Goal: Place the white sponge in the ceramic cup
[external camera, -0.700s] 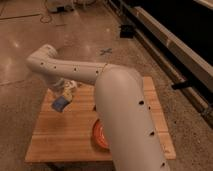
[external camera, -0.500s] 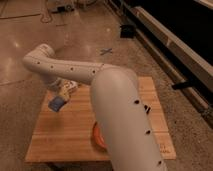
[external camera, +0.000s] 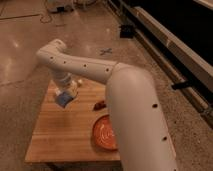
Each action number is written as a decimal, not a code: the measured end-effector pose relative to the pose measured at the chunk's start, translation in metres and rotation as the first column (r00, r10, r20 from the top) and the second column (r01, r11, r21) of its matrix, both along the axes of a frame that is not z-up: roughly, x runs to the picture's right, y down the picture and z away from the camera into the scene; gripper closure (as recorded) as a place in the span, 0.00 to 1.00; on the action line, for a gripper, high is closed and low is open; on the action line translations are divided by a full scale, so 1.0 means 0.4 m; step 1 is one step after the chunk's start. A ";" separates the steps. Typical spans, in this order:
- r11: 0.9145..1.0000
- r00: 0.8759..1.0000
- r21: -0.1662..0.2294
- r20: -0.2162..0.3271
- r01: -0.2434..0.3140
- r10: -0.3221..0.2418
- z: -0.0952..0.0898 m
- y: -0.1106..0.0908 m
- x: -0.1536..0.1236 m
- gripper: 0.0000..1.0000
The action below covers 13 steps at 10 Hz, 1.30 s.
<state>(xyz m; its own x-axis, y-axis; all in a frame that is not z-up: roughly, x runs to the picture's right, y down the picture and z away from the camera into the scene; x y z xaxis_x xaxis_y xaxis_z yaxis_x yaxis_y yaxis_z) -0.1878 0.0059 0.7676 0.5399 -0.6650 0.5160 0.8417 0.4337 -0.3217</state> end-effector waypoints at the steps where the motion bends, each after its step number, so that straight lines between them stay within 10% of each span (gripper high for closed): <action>1: 1.000 1.000 0.011 -0.009 -0.020 0.021 -0.006 -0.016 0.055 1.00; 7: 0.982 0.984 0.090 -0.050 -0.167 0.172 -0.075 -0.124 0.353 1.00; 13: 0.963 0.962 0.114 -0.098 -0.244 0.255 -0.091 -0.162 0.498 1.00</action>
<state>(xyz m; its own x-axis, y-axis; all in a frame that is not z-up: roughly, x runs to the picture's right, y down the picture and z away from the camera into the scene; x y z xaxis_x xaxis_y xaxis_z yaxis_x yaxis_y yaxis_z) 0.0114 -0.0588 0.7313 0.7449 -0.5472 0.3817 0.6645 0.6599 -0.3508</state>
